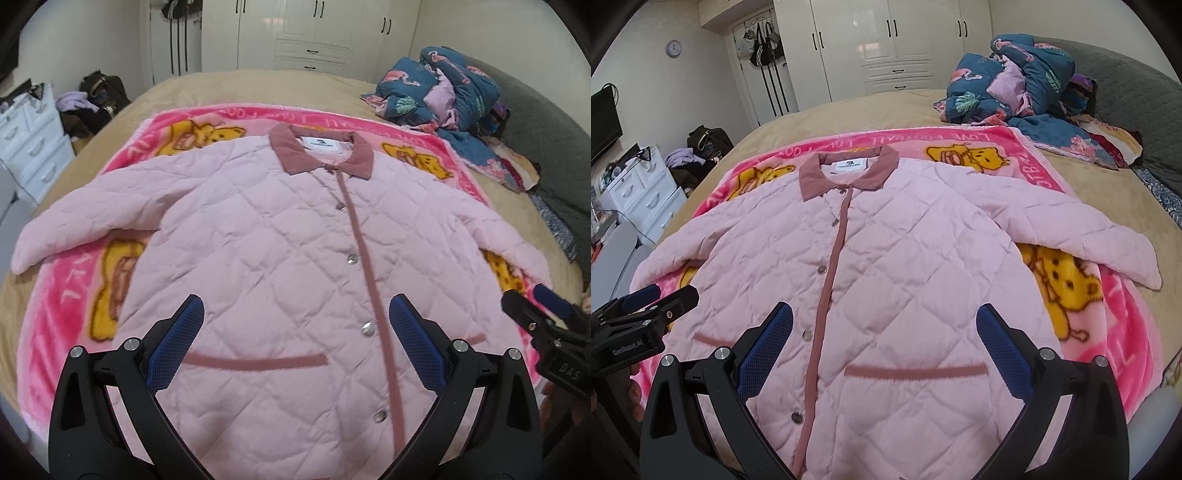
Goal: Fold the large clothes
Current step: 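Move the right tool toward the sleeve cuff of the pink jacket, then grasp the jacket sleeve cuff with the right tool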
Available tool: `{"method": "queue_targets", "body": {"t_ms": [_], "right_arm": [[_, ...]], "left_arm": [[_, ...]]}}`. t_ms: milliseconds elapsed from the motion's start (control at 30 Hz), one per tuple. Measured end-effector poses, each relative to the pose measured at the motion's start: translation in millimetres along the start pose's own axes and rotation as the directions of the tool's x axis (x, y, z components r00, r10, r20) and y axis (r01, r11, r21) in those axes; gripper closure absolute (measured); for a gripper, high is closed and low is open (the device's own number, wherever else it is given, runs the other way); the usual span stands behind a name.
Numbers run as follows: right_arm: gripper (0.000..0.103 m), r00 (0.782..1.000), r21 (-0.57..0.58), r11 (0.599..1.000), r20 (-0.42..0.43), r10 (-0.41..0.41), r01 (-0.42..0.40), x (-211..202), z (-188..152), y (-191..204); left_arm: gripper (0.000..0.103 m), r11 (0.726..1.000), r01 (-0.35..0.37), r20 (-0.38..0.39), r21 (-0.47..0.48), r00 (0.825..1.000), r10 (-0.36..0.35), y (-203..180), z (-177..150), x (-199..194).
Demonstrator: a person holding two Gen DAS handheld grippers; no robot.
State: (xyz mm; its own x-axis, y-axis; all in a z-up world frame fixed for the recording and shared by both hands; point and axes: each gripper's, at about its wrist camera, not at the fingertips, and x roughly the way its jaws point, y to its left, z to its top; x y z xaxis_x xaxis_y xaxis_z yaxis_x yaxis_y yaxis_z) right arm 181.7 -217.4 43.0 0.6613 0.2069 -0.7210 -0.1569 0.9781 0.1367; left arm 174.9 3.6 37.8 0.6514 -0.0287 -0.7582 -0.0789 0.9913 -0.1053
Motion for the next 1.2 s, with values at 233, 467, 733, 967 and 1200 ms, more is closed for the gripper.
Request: {"method": "queue_targets", "body": {"t_ms": [233, 467, 733, 967, 1200], "right_arm": [[0.004, 1.0, 0.021, 1.0, 0.009, 0.005, -0.005, 12, 23, -11], [0.004, 1.0, 0.061, 0.998, 0.027, -0.01, 0.008, 22, 45, -30], [0.004, 0.997, 0.122, 0.991, 0.05, -0.061, 0.055, 34, 68, -70], [0.004, 0.991, 0.221, 0.968, 0.035, -0.127, 0.116, 52, 74, -124], [0.004, 0.983, 0.31, 0.935, 0.002, -0.182, 0.172, 69, 68, -177]], "left_arm": [[0.009, 0.999, -0.031, 0.024, 0.028, 0.999, 0.03, -9, 27, 13], [0.009, 0.998, -0.036, 0.018, 0.045, 0.999, 0.035, -19, 50, 31], [0.009, 0.998, -0.033, 0.01, 0.051, 0.999, 0.032, -32, 73, 55], [0.009, 0.998, -0.029, -0.017, 0.05, 0.999, 0.03, -45, 85, 80], [0.009, 0.997, -0.032, -0.052, 0.067, 0.998, 0.036, -63, 88, 107]]}}
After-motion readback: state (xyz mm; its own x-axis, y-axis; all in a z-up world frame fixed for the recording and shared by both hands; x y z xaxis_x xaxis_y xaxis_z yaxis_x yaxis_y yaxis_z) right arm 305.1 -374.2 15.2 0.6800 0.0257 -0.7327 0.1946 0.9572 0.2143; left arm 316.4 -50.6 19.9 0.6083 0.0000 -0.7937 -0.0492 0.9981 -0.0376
